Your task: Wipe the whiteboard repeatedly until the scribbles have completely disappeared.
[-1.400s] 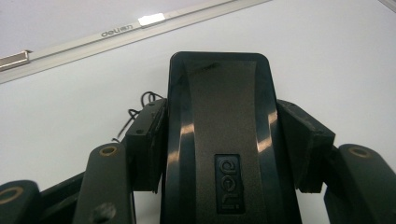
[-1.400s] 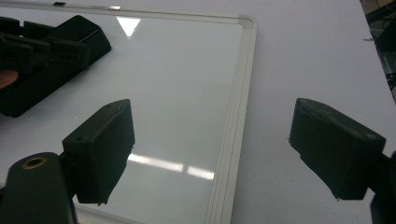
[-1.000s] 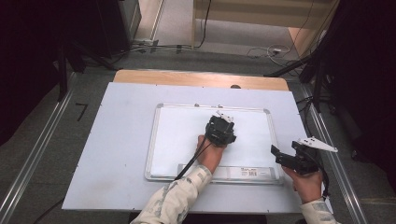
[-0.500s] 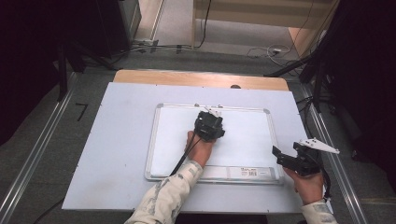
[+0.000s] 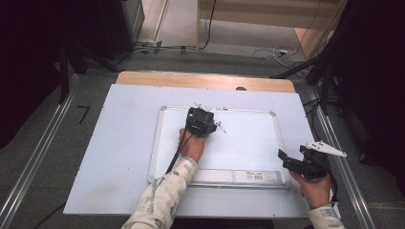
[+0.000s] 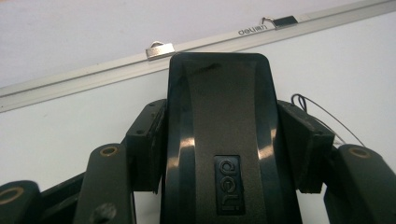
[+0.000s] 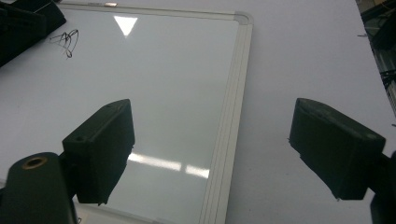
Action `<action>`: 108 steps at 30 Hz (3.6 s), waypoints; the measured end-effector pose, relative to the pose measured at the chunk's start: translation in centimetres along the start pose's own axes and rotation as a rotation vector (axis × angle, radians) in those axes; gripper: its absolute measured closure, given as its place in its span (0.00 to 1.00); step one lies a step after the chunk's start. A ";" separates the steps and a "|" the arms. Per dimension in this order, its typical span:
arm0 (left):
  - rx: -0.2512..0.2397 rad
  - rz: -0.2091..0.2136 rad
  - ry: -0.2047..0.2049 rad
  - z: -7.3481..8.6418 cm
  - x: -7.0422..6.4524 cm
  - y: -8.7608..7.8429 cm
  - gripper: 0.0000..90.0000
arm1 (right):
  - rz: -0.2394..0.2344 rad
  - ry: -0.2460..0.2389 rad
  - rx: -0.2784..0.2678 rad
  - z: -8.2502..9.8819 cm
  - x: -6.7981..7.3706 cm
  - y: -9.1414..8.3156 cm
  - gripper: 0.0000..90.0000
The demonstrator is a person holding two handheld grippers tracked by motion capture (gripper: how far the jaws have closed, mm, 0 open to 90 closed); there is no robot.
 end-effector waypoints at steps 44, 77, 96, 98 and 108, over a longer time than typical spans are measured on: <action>-0.011 0.105 0.120 -2.7 -7.6 1.6 0.46 | -0.008 0.005 0.000 -0.1 0.0 0.0 0.14; 0.021 0.032 0.063 -0.5 -0.2 0.5 0.46 | 0.005 -0.001 0.004 0.0 0.0 0.1 0.14; 0.016 0.119 0.146 -0.4 -4.6 -0.2 0.46 | 0.004 -0.003 0.008 0.0 0.1 0.2 0.14; 0.016 0.120 0.147 -0.5 -4.5 -0.2 0.46 | 0.003 -0.004 0.008 0.0 0.1 0.2 0.14; 0.031 0.072 0.107 -0.2 -1.1 0.1 0.46 | 0.008 0.008 0.008 0.2 -0.2 -0.1 0.14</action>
Point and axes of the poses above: each handheld gripper's, and its own axes: y roughly forward along the jaws, z roughly out of its underside, x roughly to its left, the point moved 7 cm from there along y, roughly forward along the jaws, and after that the axes turned 11 degrees about y, right-handed, at the moved point
